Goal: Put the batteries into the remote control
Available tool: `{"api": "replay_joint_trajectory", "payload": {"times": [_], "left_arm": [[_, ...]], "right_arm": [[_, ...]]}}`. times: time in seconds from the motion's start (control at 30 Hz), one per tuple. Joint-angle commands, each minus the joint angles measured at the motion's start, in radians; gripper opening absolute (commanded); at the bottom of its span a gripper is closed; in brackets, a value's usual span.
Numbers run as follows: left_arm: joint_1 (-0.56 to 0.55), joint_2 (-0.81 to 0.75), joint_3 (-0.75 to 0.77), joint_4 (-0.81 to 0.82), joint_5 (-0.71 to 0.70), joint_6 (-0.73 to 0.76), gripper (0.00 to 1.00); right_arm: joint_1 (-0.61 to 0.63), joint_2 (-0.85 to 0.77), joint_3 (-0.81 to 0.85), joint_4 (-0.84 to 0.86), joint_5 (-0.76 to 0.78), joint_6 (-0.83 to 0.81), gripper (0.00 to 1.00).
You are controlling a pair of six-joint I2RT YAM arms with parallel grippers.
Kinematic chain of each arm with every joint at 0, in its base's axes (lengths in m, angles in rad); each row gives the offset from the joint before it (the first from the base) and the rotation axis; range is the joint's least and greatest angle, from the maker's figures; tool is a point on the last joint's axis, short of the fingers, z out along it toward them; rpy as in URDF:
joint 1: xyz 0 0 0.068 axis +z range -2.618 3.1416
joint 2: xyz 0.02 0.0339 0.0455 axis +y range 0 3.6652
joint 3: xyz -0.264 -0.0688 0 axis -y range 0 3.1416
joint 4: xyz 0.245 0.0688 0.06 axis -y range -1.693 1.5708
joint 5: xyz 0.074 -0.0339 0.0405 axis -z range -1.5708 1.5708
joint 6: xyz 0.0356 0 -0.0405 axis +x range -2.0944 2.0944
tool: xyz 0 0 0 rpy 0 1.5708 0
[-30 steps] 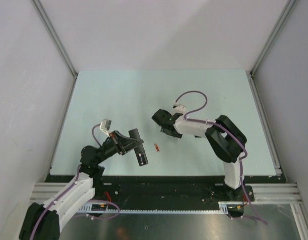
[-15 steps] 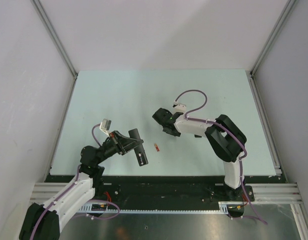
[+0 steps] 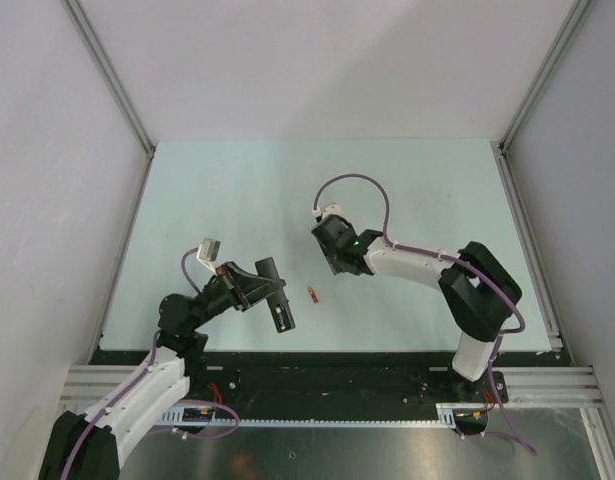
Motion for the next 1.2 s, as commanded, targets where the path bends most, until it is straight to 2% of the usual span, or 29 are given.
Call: {"api": "replay_joint_trajectory", "payload": {"times": [0.0,0.23,0.43,0.53,0.63,0.67,0.77,1.0,1.17], "left_arm": [[-0.005,-0.013,-0.219,0.027,0.013,0.022,0.0],[-0.006,-0.021,-0.219,0.027,0.019,0.018,0.0],[-0.006,-0.018,-0.224,0.027,0.014,0.021,0.0],[-0.006,-0.012,-0.219,0.025,0.011,0.022,0.0],[-0.006,-0.006,-0.215,0.025,0.01,0.025,0.0],[-0.006,-0.004,-0.216,0.025,0.01,0.027,0.0],[-0.006,-0.003,-0.218,0.027,0.011,0.027,0.0],[-0.006,-0.001,-0.215,0.027,0.011,0.025,0.0],[-0.006,0.002,-0.215,0.027,0.013,0.025,0.0]], "right_arm": [[-0.05,-0.041,-0.047,0.106,-0.211,-0.433,0.18],[-0.08,-0.011,-0.13,0.162,-0.423,-0.523,0.19],[-0.087,-0.005,-0.135,0.151,-0.448,-0.529,0.19],[-0.088,0.011,-0.136,0.134,-0.446,-0.521,0.23],[-0.09,0.002,-0.151,0.152,-0.448,-0.494,0.39],[-0.091,-0.001,-0.156,0.159,-0.44,-0.485,0.5],[-0.096,-0.012,-0.162,0.172,-0.44,-0.457,0.6],[-0.097,-0.044,-0.161,0.198,-0.423,-0.425,0.7],[-0.102,-0.176,-0.162,0.26,-0.333,-0.295,0.75]]}}
